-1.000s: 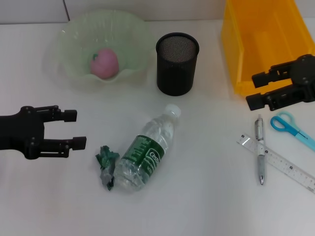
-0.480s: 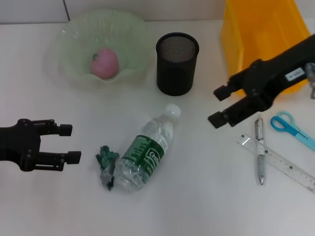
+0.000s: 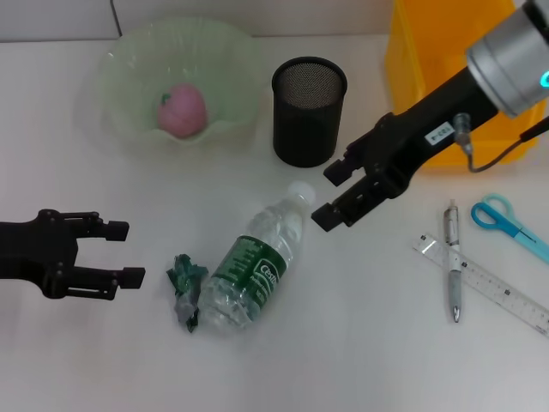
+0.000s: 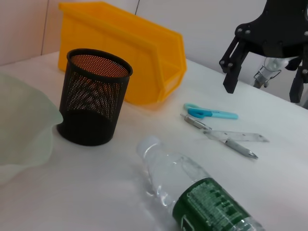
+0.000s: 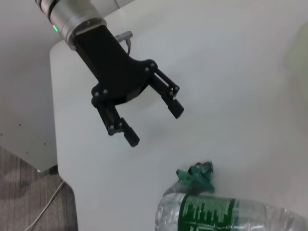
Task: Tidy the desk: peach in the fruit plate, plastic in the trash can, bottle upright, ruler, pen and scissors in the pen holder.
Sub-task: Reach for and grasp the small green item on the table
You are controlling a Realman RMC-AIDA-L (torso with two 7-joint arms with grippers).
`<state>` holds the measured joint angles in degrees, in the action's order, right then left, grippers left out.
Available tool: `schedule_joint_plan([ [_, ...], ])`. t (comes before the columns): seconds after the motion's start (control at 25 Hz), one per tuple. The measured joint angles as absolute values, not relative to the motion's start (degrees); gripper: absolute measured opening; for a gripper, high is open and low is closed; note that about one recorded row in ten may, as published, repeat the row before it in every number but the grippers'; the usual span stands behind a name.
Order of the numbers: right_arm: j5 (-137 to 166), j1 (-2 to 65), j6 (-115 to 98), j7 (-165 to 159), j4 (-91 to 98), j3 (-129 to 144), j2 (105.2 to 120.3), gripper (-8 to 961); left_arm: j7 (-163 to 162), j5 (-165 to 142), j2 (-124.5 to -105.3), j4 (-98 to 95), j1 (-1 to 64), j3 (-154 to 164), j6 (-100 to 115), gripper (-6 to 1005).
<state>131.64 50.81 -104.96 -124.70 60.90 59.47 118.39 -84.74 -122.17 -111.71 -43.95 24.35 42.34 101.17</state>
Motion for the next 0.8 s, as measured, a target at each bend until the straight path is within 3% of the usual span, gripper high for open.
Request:
schedule_joint_plan([
  [0.4,131.4,51.0,-103.4,-124.2,58.9,59.4,118.91,802,-84.7,-127.1,-113.65,-43.6,26.5,42.6,98.1,832],
  [0.8,130.2,46.8,-104.1,-124.1,59.3,58.9,118.74,801,-84.7,-129.5,-114.68,-43.4,27.9,42.8,96.5,831],
])
